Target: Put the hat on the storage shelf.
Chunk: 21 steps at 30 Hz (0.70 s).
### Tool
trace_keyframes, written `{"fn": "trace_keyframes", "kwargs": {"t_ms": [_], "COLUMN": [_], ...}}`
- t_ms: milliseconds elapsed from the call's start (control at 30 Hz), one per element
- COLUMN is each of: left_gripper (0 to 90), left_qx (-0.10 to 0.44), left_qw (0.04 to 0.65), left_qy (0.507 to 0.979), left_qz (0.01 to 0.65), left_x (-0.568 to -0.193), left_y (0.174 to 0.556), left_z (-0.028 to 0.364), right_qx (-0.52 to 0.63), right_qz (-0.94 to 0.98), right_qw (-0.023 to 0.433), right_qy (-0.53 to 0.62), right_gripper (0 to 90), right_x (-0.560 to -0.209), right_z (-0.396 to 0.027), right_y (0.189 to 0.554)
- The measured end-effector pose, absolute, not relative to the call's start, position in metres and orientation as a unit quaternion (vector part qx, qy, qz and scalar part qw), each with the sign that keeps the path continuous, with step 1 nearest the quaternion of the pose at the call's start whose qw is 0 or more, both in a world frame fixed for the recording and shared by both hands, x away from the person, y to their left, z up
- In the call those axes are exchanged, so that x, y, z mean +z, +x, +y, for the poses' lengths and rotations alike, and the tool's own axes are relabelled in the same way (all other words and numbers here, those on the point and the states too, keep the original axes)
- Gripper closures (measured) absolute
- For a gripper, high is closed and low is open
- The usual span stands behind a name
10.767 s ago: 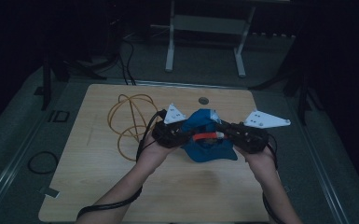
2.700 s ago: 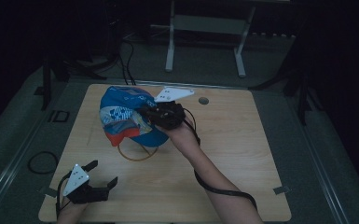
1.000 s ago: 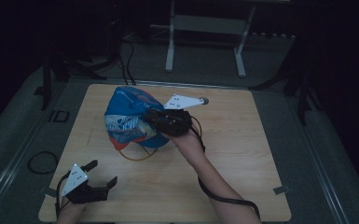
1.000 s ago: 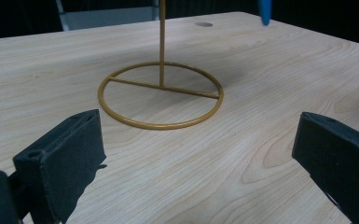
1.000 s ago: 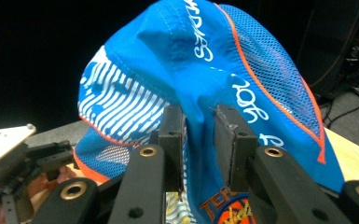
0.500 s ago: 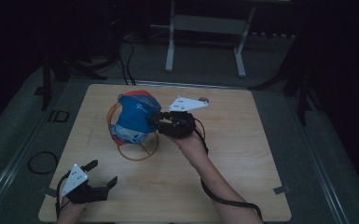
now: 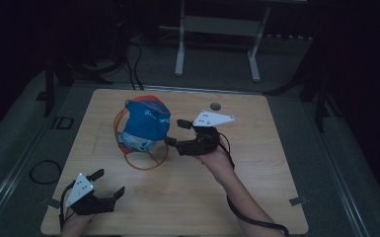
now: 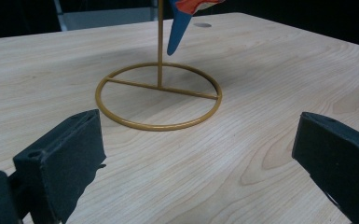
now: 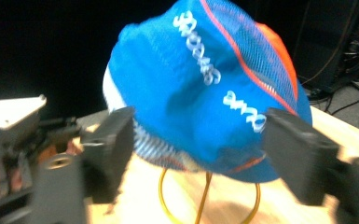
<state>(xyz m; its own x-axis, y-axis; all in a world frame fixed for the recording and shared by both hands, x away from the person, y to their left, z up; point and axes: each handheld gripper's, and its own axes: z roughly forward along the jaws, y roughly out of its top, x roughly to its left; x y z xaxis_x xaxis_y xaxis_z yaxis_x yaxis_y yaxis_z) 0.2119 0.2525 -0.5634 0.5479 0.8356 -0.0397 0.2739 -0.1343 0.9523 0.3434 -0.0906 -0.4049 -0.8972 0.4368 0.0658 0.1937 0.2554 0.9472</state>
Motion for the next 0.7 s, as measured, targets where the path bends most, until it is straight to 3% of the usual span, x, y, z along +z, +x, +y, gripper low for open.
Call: {"fn": "trace_keyframes", "kwargs": {"t_ms": [200,700], "left_gripper": [2.6,2.6], "left_qx": [0.267,0.267], "left_qw": [0.524,0.525], "left_qy": [0.707,0.705], "left_qz": [0.393,0.394], "left_x": [-0.564,-0.564], "left_y": [0.211,0.211], "left_z": [0.252,0.253], "right_qx": [0.576,0.567], "right_qz": [0.789,0.794], "right_qw": [0.093,0.094], "right_qy": [0.191,0.196], "right_gripper": [14.7,14.3], "right_x": [-0.417,-0.457], "right_z": [-0.106,-0.132], "right_y": [0.342,0.341]}}
